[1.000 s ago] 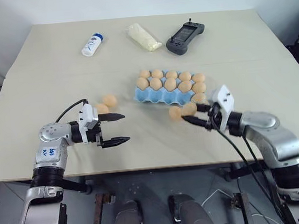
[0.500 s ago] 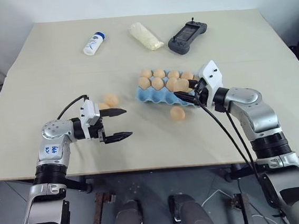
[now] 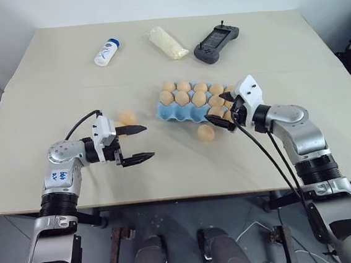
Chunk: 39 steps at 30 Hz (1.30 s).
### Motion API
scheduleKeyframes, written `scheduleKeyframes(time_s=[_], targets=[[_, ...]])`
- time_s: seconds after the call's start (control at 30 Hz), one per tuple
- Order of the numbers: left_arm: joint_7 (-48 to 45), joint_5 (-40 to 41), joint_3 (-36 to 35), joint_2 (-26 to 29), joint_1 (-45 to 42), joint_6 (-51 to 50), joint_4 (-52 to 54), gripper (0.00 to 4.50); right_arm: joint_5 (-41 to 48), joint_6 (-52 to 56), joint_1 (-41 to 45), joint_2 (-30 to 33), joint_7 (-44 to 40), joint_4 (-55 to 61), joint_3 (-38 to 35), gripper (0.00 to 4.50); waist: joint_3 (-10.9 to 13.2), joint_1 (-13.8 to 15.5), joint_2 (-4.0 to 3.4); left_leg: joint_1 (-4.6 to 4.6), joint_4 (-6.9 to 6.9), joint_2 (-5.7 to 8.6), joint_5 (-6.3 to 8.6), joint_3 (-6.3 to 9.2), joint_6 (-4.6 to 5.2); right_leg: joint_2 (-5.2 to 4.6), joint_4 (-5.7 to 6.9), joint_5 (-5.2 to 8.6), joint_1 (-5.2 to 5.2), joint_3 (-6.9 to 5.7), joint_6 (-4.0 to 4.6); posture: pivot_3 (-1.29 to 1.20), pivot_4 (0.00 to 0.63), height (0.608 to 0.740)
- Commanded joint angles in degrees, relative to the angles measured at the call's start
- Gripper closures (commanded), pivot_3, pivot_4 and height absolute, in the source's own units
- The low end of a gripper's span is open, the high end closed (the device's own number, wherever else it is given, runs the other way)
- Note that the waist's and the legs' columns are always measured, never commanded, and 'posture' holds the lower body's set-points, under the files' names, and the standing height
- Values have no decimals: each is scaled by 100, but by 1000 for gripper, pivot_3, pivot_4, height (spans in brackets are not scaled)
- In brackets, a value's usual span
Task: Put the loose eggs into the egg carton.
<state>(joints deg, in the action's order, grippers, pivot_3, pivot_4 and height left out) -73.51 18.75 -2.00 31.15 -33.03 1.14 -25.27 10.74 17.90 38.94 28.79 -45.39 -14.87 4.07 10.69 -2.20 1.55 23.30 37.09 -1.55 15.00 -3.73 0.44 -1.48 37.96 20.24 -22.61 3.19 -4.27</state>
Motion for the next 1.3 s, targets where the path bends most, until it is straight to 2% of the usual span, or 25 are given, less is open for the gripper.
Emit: scheduleKeyframes(time_s=[0.03, 0.23, 0.43, 0.6, 0.73, 0.9, 1.03, 1.3], targets=[[-7, 119, -114, 3, -82, 91, 85, 0, 211, 82, -10, 199, -167, 449, -277, 30, 0, 3, 0, 0, 0, 0, 0, 0, 0, 0, 0, 0, 0, 0, 0, 0, 150, 740], [60, 196, -189, -55, -54, 131, 148, 0, 1026, 553, -774, 632, -877, 1395, -705, 30, 0, 52, 0, 1, -7, -1, 2, 2, 0, 0, -8, 0, 4, -4, 0, 0, 150, 740], [220, 293, -336, -201, -94, 271, 135, 0, 1742, 646, -1757, 1176, -1691, 1742, -1256, 30, 0, 60, 0, -2, 2, 1, 4, 2, 4, -3, -13, -1, 12, -4, -1, 0, 150, 740], [203, 358, -339, -192, 52, 202, 282, 0, 1982, 708, -2549, 1648, -2175, 1909, -1563, 30, 0, 39, 0, -7, 0, 0, 4, 2, 4, 0, -10, -1, 14, -2, -1, 0, 150, 740], [185, 402, -353, -147, 156, 131, 377, 0, 2051, 721, -2889, 1854, -2202, 1974, -1782, 30, 0, 33, 0, -9, 2, -1, 3, 0, 4, 1, -7, -1, 14, 1, -1, 0, 150, 740], [105, 425, -351, -78, 200, 62, 385, 0, 2063, 692, -2758, 1599, -1928, 2147, -1625, 30, 0, 40, 0, -13, 6, -1, 1, 3, 3, 1, 0, -1, 15, 1, -1, 0, 150, 740], [55, 390, -330, -27, 146, 81, 248, 0, 1944, 741, -2454, 1088, -1429, 2359, -1226, 30, 0, 19, 0, -13, 4, -1, 0, 3, 2, 1, -1, -1, 14, 2, -1, 0, 150, 740], [-13, 397, -360, -50, 160, 224, 152, 0, 1184, 342, -1966, 278, -501, 2060, -573, 30, 0, 56, 0, -7, 2, 1, 1, 3, 2, -2, -7, -1, 11, 0, -1, 0, 150, 740]])
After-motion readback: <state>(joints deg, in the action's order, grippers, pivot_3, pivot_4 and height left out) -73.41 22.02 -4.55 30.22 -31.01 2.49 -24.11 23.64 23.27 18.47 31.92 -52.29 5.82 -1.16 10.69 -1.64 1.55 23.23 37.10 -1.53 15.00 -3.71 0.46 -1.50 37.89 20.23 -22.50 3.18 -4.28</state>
